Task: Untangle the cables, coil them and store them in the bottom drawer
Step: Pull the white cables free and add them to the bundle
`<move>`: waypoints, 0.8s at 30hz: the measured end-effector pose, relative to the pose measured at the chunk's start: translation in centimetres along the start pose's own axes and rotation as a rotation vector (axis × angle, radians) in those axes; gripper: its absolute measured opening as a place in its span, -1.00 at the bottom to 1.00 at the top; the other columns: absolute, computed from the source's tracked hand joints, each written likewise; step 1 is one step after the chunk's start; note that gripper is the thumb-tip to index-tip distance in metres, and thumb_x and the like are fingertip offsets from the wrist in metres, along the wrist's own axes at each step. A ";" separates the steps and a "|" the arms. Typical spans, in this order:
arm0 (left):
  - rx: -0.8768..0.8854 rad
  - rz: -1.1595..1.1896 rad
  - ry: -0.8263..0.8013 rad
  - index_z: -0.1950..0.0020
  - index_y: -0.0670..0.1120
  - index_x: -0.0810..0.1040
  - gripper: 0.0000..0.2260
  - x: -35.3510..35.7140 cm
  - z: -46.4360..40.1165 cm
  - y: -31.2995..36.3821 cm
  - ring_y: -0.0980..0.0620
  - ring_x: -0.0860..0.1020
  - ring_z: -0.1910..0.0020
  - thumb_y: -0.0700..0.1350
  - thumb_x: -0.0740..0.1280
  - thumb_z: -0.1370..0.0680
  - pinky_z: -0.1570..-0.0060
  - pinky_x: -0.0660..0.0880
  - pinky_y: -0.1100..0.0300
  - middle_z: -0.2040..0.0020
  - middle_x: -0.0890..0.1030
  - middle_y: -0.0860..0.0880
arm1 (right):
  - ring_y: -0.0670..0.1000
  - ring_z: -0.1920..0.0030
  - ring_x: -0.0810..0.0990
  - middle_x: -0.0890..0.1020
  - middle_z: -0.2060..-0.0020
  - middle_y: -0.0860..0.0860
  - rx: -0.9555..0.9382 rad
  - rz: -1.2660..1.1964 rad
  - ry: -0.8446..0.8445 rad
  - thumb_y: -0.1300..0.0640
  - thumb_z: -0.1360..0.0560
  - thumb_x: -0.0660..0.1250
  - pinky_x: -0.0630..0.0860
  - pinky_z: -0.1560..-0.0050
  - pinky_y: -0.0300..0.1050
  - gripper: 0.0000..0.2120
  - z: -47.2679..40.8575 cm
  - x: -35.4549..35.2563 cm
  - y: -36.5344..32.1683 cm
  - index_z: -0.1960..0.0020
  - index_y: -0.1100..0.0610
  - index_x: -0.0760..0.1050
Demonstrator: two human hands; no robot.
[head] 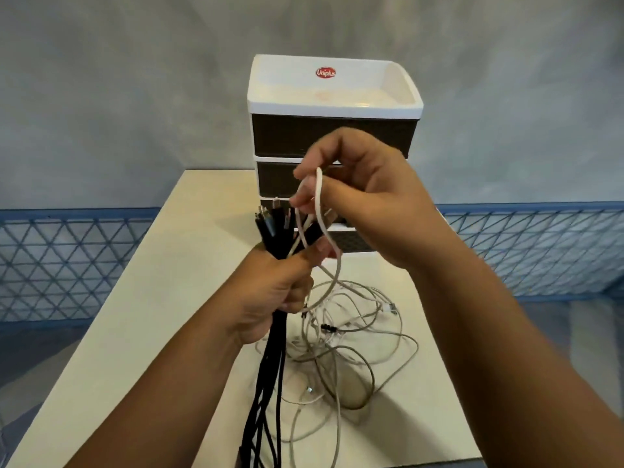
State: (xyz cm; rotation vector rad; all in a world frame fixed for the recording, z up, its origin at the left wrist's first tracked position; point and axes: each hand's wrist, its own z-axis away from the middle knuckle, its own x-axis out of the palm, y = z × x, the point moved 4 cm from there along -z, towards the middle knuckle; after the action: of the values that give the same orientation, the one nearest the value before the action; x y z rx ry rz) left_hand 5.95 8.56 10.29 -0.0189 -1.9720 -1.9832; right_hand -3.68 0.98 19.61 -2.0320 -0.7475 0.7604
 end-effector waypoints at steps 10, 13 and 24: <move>-0.030 0.130 0.134 0.23 -0.08 0.51 -0.77 -2.8 -0.2 -0.4 0.18 0.07 0.58 0.05 0.30 -0.51 0.56 0.01 0.35 0.53 0.11 0.09 | 0.09 0.13 0.67 0.68 0.03 0.12 0.756 0.517 -0.006 0.27 -0.58 0.27 0.62 0.11 -0.07 -0.82 8.5 -6.4 16.1 -0.04 0.07 0.61; -0.022 0.164 0.170 0.25 -0.06 0.48 -0.76 -3.3 -0.3 -0.4 0.18 0.07 0.59 0.08 0.31 -0.48 0.55 -0.01 0.34 0.54 0.11 0.09 | 0.00 0.10 0.62 0.64 0.06 -0.02 0.903 0.666 -0.426 0.40 -0.50 0.26 0.55 0.14 -0.23 -0.67 10.4 -4.8 18.7 -0.06 0.03 0.62; 0.055 0.290 0.266 0.25 -0.04 0.52 -0.75 -4.9 -0.2 0.9 0.20 0.10 0.62 0.05 0.26 -0.55 0.61 0.05 0.39 0.58 0.13 0.10 | -0.06 0.11 0.58 0.64 0.10 -0.06 0.536 0.758 -0.171 0.09 -0.55 0.38 0.48 0.09 -0.27 -0.88 8.0 -4.8 16.0 -0.03 0.07 0.66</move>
State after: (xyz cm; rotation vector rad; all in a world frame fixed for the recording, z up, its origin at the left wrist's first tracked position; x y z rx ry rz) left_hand 10.82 9.54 9.96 -0.0249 -1.7434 -1.6546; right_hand -8.94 -6.43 3.45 -1.7302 0.1847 1.3964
